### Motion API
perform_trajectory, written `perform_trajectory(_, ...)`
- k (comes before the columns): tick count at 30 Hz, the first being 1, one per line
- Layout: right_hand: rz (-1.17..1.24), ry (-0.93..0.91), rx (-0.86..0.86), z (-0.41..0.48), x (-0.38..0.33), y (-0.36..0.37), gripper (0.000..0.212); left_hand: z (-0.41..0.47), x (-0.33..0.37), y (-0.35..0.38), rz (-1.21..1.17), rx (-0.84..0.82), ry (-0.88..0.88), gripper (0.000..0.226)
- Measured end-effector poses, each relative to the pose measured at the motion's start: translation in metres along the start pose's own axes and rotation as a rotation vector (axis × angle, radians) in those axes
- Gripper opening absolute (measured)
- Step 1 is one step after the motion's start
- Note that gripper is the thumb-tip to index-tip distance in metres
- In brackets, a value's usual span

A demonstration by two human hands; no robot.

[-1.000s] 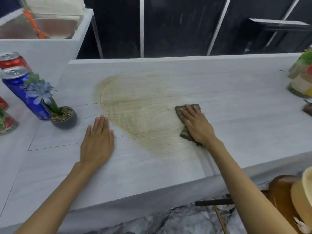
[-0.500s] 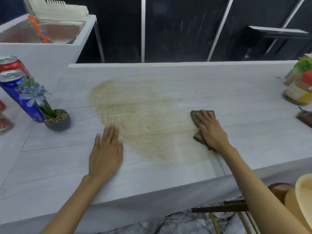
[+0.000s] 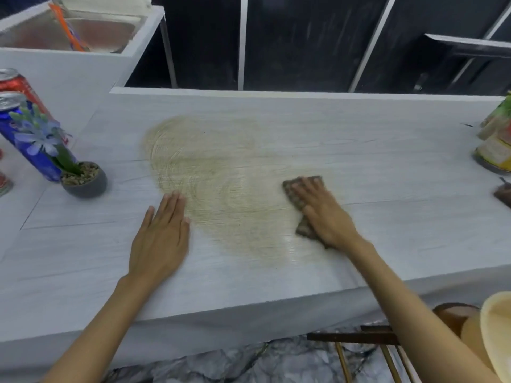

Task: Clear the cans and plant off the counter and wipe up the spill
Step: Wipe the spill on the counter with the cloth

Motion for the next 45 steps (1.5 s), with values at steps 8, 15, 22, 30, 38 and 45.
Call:
perform_trajectory(8, -0.01, -0.078, -0.116, 0.066, -0.095, 0.044, 0.052, 0.002, -0.001, 0.0, -0.004, 0.009, -0.02, 0.069)
perform_trajectory(15, -0.022, -0.181, -0.06, 0.014, 0.013, -0.006, 0.054, 0.003, -0.005, -0.001, -0.037, 0.032, -0.092, 0.062)
perform_trajectory(22, -0.094, 0.085, -0.021, 0.151, -0.005, 0.002, 0.052, 0.005, -0.007, -0.001, -0.024, 0.046, -0.124, 0.067)
perform_trajectory(30, -0.003, -0.5, -0.242, 0.042, -0.078, 0.023, 0.063, 0.004, -0.011, -0.002, -0.011, 0.012, -0.089, 0.07)
perform_trajectory(38, -0.107, -0.142, -0.096, 0.2, -0.093, 0.026, 0.05, -0.018, -0.073, -0.018, -0.056, -0.039, -0.155, 0.071)
perform_trajectory(45, -0.189, -0.688, -0.279, 0.071, -0.201, 0.073, 0.066, -0.022, -0.08, -0.02, -0.011, 0.01, -0.156, 0.066)
Point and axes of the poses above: each hand's wrist, its own z-axis towards the middle knuckle, its own y-axis out of the palm, x = y × z, the point moved 7 cm from there along z, towards the middle knuckle, and after that the axes turned 8 degrees about -x, right-handed, at the moved point
